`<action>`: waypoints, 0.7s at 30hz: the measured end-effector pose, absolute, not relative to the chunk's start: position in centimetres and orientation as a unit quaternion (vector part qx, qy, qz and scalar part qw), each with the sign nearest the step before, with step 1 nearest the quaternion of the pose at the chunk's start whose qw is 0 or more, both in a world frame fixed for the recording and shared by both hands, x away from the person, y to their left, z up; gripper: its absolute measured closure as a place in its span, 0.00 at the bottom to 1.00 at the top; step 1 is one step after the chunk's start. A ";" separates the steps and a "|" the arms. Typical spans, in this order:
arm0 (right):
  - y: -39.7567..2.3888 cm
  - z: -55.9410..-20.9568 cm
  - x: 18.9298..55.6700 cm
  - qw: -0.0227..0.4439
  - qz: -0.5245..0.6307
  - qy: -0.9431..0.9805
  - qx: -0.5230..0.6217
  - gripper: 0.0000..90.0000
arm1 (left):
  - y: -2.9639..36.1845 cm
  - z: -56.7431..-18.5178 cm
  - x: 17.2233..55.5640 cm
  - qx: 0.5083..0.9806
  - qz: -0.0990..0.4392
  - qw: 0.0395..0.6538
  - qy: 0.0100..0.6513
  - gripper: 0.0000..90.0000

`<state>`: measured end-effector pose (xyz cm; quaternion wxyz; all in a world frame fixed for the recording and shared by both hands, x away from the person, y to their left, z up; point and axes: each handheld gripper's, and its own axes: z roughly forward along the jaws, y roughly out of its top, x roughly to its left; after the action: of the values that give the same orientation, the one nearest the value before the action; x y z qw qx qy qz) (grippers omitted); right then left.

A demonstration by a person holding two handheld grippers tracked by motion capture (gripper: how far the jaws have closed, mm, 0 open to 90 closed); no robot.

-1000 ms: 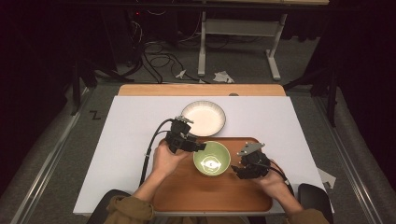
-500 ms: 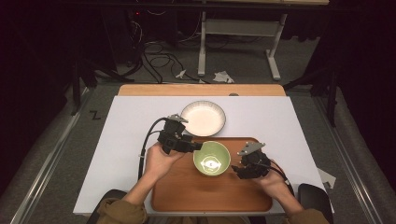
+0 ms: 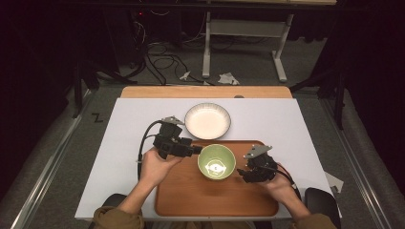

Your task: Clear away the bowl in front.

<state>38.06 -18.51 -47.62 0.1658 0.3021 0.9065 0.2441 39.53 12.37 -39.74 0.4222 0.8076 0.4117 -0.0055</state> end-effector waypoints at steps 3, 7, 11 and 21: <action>-18.5 -47.6 38.1 0.168 0.246 0.906 0.301 0.42 | 12.5 -39.6 39.4 0.806 -0.008 0.425 0.413 0.48; -18.5 -47.6 38.2 0.169 0.248 0.905 0.301 0.42 | 12.8 -39.3 38.8 0.804 0.000 0.429 0.412 0.48; -18.5 -47.6 38.0 0.167 0.246 0.907 0.300 0.42 | 12.9 -39.1 38.1 0.805 0.011 0.428 0.412 0.48; -18.4 -47.7 38.0 0.172 0.245 0.906 0.300 0.42 | 13.6 -40.1 36.9 0.797 0.014 0.439 0.415 0.48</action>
<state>38.00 -18.42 -47.70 0.1717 0.3004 0.9056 0.2454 36.91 13.59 -40.14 0.4385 0.7969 0.4153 0.0136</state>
